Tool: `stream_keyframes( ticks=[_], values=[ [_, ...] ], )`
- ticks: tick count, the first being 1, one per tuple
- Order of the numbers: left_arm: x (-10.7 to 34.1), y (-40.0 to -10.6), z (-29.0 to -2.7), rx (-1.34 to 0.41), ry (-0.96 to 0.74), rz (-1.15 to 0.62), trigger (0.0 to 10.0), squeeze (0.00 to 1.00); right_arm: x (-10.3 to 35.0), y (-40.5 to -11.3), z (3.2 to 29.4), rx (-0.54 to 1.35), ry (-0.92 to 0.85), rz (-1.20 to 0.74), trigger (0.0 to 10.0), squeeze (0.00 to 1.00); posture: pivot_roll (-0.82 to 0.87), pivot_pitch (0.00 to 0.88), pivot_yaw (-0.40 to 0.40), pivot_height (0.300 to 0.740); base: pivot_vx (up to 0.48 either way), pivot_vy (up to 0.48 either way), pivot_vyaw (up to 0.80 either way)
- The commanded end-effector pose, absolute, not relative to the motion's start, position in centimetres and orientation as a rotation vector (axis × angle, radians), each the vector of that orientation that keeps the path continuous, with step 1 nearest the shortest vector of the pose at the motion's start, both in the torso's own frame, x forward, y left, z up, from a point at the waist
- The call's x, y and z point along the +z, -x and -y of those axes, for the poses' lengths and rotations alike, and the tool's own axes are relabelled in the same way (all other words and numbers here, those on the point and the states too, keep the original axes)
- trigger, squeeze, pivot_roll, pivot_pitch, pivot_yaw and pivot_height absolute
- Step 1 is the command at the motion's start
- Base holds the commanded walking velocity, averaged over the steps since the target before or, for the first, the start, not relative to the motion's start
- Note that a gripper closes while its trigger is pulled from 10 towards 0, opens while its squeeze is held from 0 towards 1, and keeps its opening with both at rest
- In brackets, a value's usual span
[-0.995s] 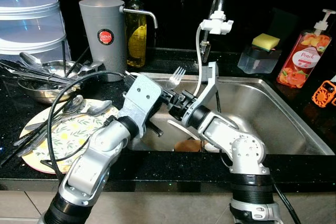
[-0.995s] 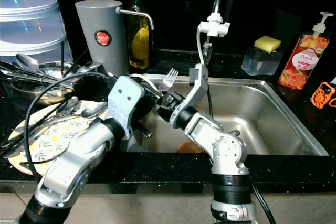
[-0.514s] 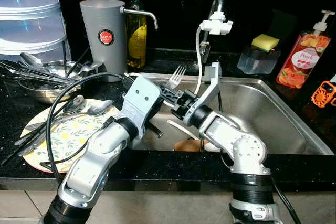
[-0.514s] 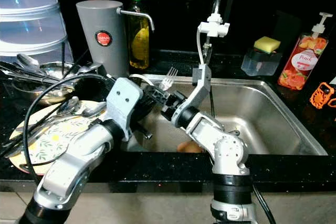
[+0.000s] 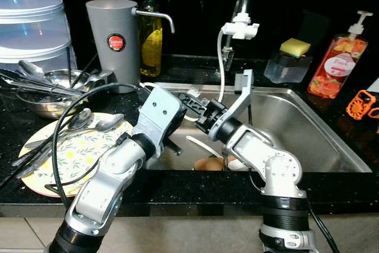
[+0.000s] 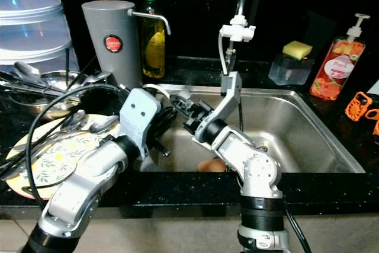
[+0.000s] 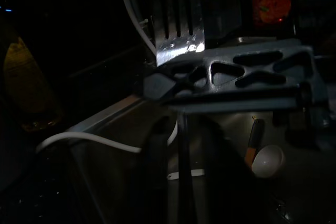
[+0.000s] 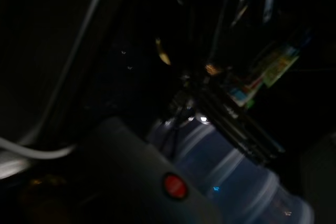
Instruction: Kitchen organization
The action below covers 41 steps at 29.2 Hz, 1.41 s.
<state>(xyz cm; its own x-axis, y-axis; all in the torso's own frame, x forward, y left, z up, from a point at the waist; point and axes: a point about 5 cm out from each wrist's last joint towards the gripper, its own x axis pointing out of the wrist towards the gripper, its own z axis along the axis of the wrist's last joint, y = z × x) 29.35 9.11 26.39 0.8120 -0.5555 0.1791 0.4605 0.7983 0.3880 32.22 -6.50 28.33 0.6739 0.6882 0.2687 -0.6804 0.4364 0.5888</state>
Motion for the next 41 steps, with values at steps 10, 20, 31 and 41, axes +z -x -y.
stream_keyframes(
  ticks=[10,20,31,41],
  values=[
    [27.7,-29.1,-11.1,-0.436,-0.226,0.341,10.0,0.00,22.9,-36.8,10.7,0.374,-0.422,-0.193,10.0,0.00,0.14,0.067,-0.068,0.740,0.000,0.000,0.00],
    [27.8,-28.6,-11.8,-0.406,-0.236,0.323,10.0,0.00,20.6,-39.9,16.8,-0.011,-0.411,-0.257,10.0,0.00,0.18,0.090,-0.077,0.740,0.000,0.000,0.00],
    [28.9,-28.2,-13.7,-0.325,-0.227,0.301,10.0,0.00,17.2,-39.9,20.5,-0.129,-0.433,-0.373,10.0,0.00,0.22,0.139,-0.061,0.740,0.000,0.000,0.00],
    [29.0,-27.9,-14.4,-0.295,-0.241,0.268,10.0,0.00,17.0,-40.2,20.2,-0.090,-0.357,-0.355,10.0,1.00,0.24,0.159,-0.059,0.740,0.000,0.000,0.00]
  ],
)
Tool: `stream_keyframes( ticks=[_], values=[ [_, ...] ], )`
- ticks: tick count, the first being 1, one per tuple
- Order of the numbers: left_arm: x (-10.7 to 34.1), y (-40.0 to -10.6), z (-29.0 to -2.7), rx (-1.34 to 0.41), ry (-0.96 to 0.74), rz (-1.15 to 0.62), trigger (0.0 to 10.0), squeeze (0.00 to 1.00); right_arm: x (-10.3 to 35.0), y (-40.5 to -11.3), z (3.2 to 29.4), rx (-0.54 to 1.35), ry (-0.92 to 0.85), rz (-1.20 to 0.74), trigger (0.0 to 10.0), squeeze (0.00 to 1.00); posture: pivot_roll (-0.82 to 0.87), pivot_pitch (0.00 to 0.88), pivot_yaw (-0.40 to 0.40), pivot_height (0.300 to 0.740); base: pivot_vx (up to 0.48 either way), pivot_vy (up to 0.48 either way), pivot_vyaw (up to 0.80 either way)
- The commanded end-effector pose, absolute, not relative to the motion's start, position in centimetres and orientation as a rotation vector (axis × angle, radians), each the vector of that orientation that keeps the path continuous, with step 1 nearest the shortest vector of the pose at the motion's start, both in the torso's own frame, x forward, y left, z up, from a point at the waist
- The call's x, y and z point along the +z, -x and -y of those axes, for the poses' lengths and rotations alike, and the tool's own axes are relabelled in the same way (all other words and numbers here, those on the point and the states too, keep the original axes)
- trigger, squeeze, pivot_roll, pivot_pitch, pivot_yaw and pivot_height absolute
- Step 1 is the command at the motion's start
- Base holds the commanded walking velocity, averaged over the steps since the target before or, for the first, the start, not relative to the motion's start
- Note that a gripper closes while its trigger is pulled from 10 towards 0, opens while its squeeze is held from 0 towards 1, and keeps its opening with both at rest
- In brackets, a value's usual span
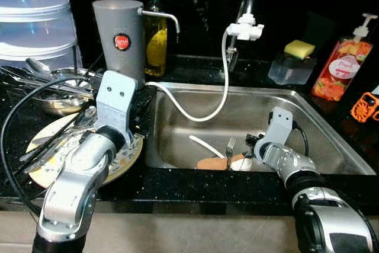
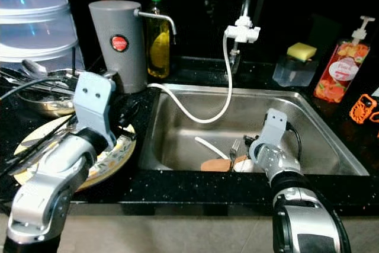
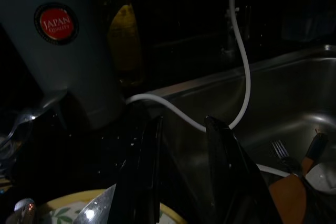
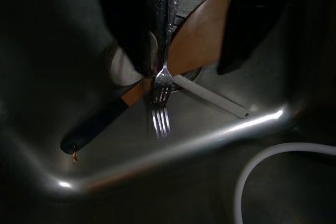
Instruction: Kitchen organization
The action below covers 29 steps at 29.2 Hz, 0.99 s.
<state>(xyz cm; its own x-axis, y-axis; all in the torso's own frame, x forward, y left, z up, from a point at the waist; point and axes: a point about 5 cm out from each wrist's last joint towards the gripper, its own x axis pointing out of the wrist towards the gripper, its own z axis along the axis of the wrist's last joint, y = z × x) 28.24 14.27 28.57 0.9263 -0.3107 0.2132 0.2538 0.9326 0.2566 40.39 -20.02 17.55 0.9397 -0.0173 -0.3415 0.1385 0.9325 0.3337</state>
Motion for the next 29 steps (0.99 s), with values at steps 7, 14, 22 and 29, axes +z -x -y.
stream_keyframes(
  ticks=[7,14,22,29],
  values=[
    [29.3,-27.5,-15.2,-0.274,-0.237,0.250,10.0,0.00,19.6,-40.8,20.4,-0.034,-0.333,-0.239,10.0,0.00,0.23,0.154,-0.057,0.740,0.000,0.000,0.00],
    [28.1,-27.7,-18.4,-0.181,-0.304,0.071,10.0,0.00,23.4,-39.8,20.2,0.115,-0.234,-0.038,10.0,0.00,0.18,0.132,-0.021,0.740,0.000,0.000,0.00],
    [26.5,-28.6,-21.5,-0.055,-0.228,-0.137,10.0,0.00,24.9,-37.6,19.4,0.172,-0.186,0.041,10.0,0.00,0.14,0.120,-0.012,0.740,0.000,0.000,0.00],
    [26.2,-27.6,-22.1,-0.109,-0.168,-0.192,10.0,0.00,24.5,-36.6,17.9,0.201,-0.170,0.019,10.0,0.00,0.13,0.113,-0.020,0.740,0.000,0.000,0.00]
  ],
)
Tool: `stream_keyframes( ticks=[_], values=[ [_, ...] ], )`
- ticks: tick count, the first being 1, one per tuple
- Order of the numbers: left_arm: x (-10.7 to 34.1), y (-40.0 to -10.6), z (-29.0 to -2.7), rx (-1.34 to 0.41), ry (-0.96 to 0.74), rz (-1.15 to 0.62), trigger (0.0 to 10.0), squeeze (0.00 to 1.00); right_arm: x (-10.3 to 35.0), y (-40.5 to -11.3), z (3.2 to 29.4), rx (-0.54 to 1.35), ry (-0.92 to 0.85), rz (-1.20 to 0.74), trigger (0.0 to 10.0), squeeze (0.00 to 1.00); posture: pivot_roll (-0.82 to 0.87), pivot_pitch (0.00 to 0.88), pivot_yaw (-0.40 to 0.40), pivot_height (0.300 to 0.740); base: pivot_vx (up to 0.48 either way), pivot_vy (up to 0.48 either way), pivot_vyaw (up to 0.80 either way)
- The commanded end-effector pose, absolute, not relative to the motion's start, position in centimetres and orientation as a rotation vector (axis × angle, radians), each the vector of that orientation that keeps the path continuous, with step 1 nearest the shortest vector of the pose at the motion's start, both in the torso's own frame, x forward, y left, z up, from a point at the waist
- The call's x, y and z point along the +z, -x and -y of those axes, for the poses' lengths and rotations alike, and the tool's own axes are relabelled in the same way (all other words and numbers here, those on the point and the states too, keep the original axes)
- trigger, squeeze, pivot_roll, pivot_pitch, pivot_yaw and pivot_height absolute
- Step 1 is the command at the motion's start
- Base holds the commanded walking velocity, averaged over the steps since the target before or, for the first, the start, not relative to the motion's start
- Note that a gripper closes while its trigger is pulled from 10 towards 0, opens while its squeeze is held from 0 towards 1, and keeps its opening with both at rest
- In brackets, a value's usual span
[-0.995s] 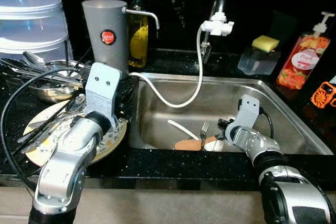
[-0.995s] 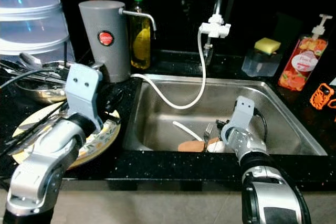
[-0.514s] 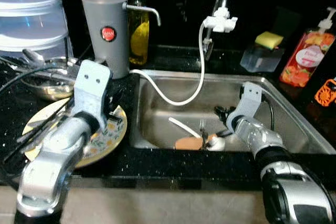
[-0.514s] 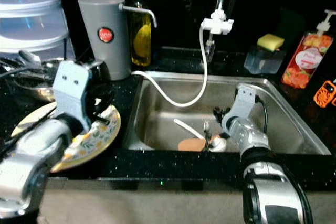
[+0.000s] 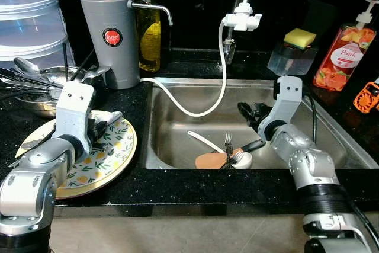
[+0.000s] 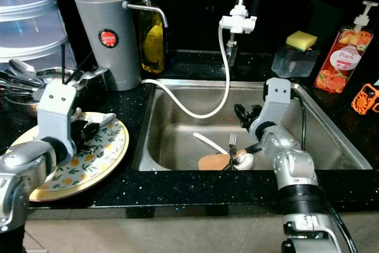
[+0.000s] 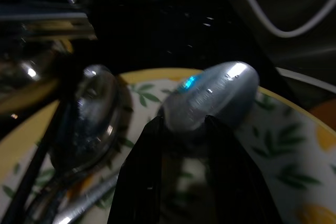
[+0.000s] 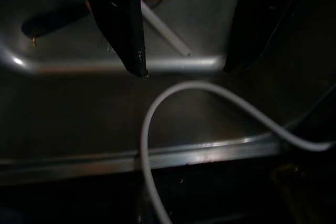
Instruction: Kitchen organization
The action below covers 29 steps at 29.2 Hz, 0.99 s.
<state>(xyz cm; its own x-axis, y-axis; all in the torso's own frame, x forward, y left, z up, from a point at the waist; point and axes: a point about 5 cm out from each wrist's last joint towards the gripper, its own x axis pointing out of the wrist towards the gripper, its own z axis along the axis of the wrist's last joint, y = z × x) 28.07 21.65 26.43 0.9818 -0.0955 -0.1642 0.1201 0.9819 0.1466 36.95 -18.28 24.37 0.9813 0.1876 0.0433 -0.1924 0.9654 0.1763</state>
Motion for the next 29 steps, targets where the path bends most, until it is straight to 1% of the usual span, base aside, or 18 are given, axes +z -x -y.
stream_keyframes(
  ticks=[1,7,8,11,12,15,19,20,25,28,29],
  values=[
    [26.2,-27.6,-22.1,-0.111,-0.163,-0.199,10.0,0.00,24.5,-36.4,17.9,0.204,-0.169,0.017,10.0,0.00,0.13,0.113,-0.020,0.740,0.000,0.000,0.00],
    [26.4,-26.3,-22.2,-0.103,-0.195,-0.214,10.0,0.00,24.5,-35.9,18.5,0.195,-0.158,0.008,10.0,0.00,0.16,0.124,-0.023,0.740,0.000,0.000,0.00],
    [26.6,-25.8,-22.4,-0.099,-0.215,-0.220,10.0,0.00,24.5,-35.9,18.7,0.185,-0.155,0.006,10.0,0.00,0.18,0.123,-0.034,0.740,0.000,0.000,0.00],
    [26.9,-25.3,-22.5,-0.109,-0.250,-0.212,10.0,0.00,24.4,-35.8,18.6,0.184,-0.156,0.002,10.0,0.00,0.17,0.131,-0.038,0.740,0.000,0.000,0.00],
    [27.2,-25.1,-22.4,-0.124,-0.293,-0.194,10.0,1.00,24.0,-35.9,18.4,0.189,-0.152,-0.015,10.0,0.00,0.18,0.135,-0.048,0.740,0.000,0.000,0.00],
    [27.5,-25.0,-22.6,-0.114,-0.317,-0.187,10.0,1.00,23.9,-35.8,18.2,0.195,-0.150,-0.024,10.0,0.00,0.18,0.123,-0.040,0.740,0.000,0.000,0.00],
    [28.2,-25.2,-23.0,-0.084,-0.352,-0.184,10.0,1.00,23.8,-35.7,17.9,0.206,-0.148,-0.029,10.0,0.00,0.18,0.130,-0.040,0.740,0.000,0.000,0.00],
    [28.2,-25.4,-23.3,-0.081,-0.350,-0.190,10.0,0.00,23.8,-35.6,17.9,0.205,-0.148,-0.029,10.0,0.00,0.18,0.113,-0.035,0.740,0.000,0.000,0.00],
    [28.1,-25.7,-24.4,-0.041,-0.342,-0.200,10.0,0.00,23.8,-35.5,18.0,0.195,-0.146,-0.023,10.0,0.00,0.17,0.100,-0.026,0.740,0.000,0.000,0.00],
    [28.4,-25.3,-25.0,0.057,-0.409,-0.158,10.0,0.00,23.7,-35.4,18.2,0.191,-0.141,-0.029,10.0,0.00,0.16,0.099,-0.037,0.740,0.000,0.000,0.00],
    [28.5,-25.1,-25.1,0.077,-0.403,-0.142,10.0,0.00,23.6,-35.4,18.2,0.191,-0.140,-0.033,10.0,0.00,0.17,0.101,-0.042,0.740,0.000,0.000,0.00]
  ],
)
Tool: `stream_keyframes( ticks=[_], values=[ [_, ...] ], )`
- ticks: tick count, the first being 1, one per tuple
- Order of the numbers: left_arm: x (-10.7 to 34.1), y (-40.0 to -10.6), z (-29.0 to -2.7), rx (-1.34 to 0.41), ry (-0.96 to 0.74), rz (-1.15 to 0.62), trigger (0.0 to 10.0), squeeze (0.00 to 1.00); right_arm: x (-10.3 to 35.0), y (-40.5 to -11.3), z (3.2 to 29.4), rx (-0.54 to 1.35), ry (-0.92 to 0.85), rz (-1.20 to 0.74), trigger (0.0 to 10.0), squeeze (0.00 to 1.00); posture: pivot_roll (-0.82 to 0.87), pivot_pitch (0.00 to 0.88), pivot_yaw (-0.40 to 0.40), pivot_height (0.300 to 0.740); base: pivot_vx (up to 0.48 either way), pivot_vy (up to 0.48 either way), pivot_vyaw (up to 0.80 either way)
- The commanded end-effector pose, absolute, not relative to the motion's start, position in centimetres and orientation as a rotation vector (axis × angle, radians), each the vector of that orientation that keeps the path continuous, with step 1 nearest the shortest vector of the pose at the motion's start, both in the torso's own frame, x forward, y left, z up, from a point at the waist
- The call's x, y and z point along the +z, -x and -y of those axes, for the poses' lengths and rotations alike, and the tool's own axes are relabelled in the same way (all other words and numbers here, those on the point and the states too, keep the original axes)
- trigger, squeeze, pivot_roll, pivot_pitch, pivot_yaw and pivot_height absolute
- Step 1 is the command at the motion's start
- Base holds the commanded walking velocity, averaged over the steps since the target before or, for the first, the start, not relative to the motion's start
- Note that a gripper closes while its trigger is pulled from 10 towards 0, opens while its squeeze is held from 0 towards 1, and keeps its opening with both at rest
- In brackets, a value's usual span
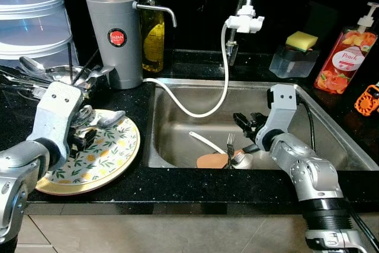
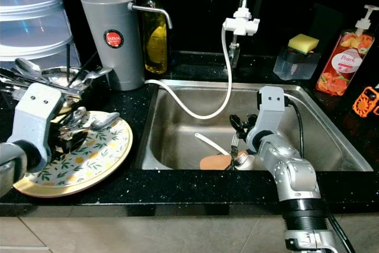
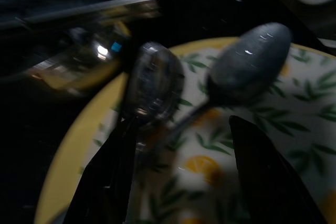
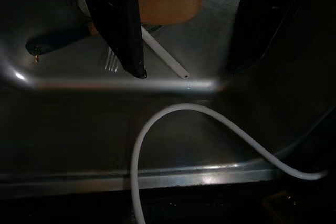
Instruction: Kitchen organization
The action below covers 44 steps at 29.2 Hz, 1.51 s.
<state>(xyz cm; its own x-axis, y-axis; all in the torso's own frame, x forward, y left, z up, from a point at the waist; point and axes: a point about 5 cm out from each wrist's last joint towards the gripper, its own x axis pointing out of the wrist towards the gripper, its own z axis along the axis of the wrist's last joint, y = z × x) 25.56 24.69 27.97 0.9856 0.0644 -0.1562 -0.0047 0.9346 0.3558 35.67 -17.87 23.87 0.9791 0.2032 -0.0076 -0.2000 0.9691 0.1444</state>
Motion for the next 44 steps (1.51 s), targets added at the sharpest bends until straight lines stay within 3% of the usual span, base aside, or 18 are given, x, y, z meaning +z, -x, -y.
stream_keyframes(
  ticks=[1,11,15,22,25,29,32,33,36,37,44],
  values=[
    [28.6,-25.0,-25.1,0.090,-0.390,-0.126,10.0,0.00,23.5,-35.4,18.2,0.191,-0.139,-0.037,10.0,0.00,0.17,0.107,-0.050,0.740,0.000,0.000,0.00],
    [29.5,-24.5,-24.8,0.087,-0.248,-0.052,10.0,0.00,23.6,-35.9,17.5,0.219,-0.131,-0.044,10.0,0.00,0.19,0.106,-0.068,0.740,0.000,0.000,0.00],
    [27.7,-24.5,-24.6,0.086,-0.155,-0.097,8.6,0.00,23.6,-36.1,17.2,0.232,-0.137,-0.048,10.0,0.00,0.19,0.109,-0.073,0.740,0.000,0.000,0.00],
    [26.6,-24.5,-24.5,0.094,-0.122,-0.136,9.2,0.00,23.6,-36.0,17.4,0.227,-0.134,-0.052,10.0,0.00,0.18,0.122,-0.077,0.740,0.000,0.000,0.00],
    [26.4,-24.3,-24.6,0.107,-0.115,-0.151,8.6,0.00,23.6,-35.9,17.5,0.229,-0.127,-0.053,10.0,0.00,0.18,0.122,-0.073,0.740,0.000,0.000,0.00],
    [26.3,-24.2,-24.8,0.121,-0.105,-0.166,8.6,0.00,23.5,-35.9,17.7,0.220,-0.127,-0.054,10.0,0.00,0.18,0.122,-0.074,0.740,0.000,0.000,0.00],
    [26.6,-24.2,-25.0,0.131,-0.105,-0.161,8.9,0.00,23.6,-35.9,17.6,0.222,-0.128,-0.053,10.0,0.00,0.18,0.127,-0.076,0.740,0.000,0.000,0.00],
    [26.6,-24.1,-25.3,0.151,-0.096,-0.170,9.5,0.00,23.6,-35.9,17.7,0.222,-0.126,-0.053,10.0,0.00,0.18,0.123,-0.075,0.740,0.000,0.000,0.00],
    [26.6,-24.0,-25.6,0.176,-0.084,-0.184,9.5,0.00,23.6,-36.0,17.7,0.221,-0.123,-0.053,10.0,0.00,0.18,0.123,-0.075,0.740,0.000,0.000,0.00],
    [26.6,-24.0,-25.8,0.186,-0.079,-0.182,10.0,0.00,23.6,-36.0,17.7,0.220,-0.123,-0.052,10.0,0.00,0.18,0.127,-0.079,0.740,0.000,0.000,0.00],
    [27.4,-23.7,-25.9,0.197,-0.082,-0.122,10.0,0.00,23.6,-36.1,17.6,0.225,-0.119,-0.054,10.0,0.00,0.18,0.127,-0.082,0.740,0.000,0.000,0.00]
  ],
)
